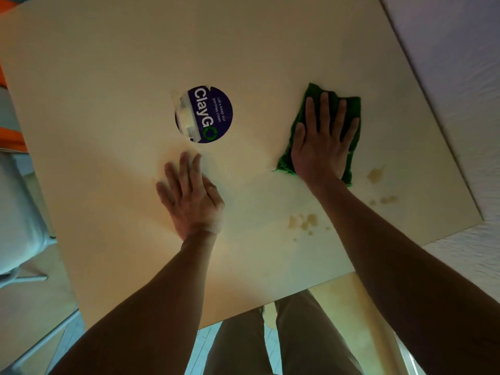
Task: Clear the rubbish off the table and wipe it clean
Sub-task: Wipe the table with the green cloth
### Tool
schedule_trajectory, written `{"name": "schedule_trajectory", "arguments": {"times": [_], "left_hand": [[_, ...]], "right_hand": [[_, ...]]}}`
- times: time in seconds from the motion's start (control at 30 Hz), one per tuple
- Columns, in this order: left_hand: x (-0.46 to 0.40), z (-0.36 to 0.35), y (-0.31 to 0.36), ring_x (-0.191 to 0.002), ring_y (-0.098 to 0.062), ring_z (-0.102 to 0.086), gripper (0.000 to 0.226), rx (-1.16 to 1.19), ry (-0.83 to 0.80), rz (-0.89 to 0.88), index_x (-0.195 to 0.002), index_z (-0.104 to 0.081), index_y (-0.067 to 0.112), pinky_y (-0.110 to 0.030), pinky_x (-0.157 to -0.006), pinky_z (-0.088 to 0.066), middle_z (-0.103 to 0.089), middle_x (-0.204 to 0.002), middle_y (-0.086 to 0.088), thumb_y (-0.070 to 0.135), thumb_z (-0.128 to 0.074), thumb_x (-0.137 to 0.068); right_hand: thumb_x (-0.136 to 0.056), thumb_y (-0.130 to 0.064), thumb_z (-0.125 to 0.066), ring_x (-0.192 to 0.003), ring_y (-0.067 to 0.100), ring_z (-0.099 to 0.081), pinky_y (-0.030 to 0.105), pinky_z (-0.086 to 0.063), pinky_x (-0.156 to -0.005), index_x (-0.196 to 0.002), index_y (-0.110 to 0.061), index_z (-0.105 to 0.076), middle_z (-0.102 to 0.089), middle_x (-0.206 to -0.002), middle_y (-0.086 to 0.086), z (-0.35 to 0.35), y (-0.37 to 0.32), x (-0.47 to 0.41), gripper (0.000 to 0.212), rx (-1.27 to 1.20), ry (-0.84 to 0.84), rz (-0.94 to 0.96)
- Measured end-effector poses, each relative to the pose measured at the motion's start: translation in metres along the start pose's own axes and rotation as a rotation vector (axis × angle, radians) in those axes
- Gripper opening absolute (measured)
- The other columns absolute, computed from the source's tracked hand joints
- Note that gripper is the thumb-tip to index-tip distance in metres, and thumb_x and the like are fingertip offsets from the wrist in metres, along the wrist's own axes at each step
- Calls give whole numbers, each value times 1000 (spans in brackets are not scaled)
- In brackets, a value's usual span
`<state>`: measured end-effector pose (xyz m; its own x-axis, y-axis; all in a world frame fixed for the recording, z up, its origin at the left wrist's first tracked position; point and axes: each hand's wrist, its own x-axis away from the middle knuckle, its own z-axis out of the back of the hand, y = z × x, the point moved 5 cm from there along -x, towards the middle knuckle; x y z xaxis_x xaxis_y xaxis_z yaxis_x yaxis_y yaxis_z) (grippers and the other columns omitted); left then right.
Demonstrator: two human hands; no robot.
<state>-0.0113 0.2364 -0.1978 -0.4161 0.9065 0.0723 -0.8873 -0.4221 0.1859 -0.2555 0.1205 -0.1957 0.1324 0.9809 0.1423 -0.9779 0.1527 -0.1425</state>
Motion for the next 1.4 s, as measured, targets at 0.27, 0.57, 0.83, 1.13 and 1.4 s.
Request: {"name": "schedule_trajectory", "arguments": {"times": [0.27,0.57,0.83,1.13,1.4], "left_hand": [[0,0,-2,-155,-27,-9,55,20,-17,-2,-156,-25,34,-56,-123,-6,-19,-166,6,30,-32,-102],[3,1,-3,-155,-28,-8,54,70,-14,-38,-156,-27,32,-54,-123,-2,-19,-166,5,29,-31,-102],[18,0,48,-154,-29,-15,50,109,9,-250,-149,-41,26,-56,-122,-11,-30,-163,3,25,-40,-100],[29,-26,114,-154,-30,-12,53,49,-48,-205,-154,-29,28,-58,-122,-11,-22,-165,3,33,-25,-101],[28,-23,116,-155,-27,-9,55,13,-55,-175,-155,-26,33,-54,-124,-8,-19,-166,7,31,-30,-100]], "right_hand": [[-103,-47,-14,-152,31,1,57,-3,-120,-158,-27,-9,-8,-166,0,-19,-44,113,58,-16,-129,361],[-103,-47,-19,-153,25,-2,53,-4,-122,-157,-33,-13,-12,-165,-5,-13,22,148,56,14,-121,299],[-103,-47,-18,-153,26,-3,54,-4,-121,-157,-35,-11,-11,-165,-6,-8,31,115,56,17,-74,225],[-103,-46,-20,-151,29,-12,57,-8,-120,-156,-33,-19,-20,-164,-4,0,30,32,54,33,9,309],[-103,-46,-19,-151,28,-17,55,-11,-120,-155,-33,-24,-24,-162,-3,12,63,-32,53,26,49,290]]}}
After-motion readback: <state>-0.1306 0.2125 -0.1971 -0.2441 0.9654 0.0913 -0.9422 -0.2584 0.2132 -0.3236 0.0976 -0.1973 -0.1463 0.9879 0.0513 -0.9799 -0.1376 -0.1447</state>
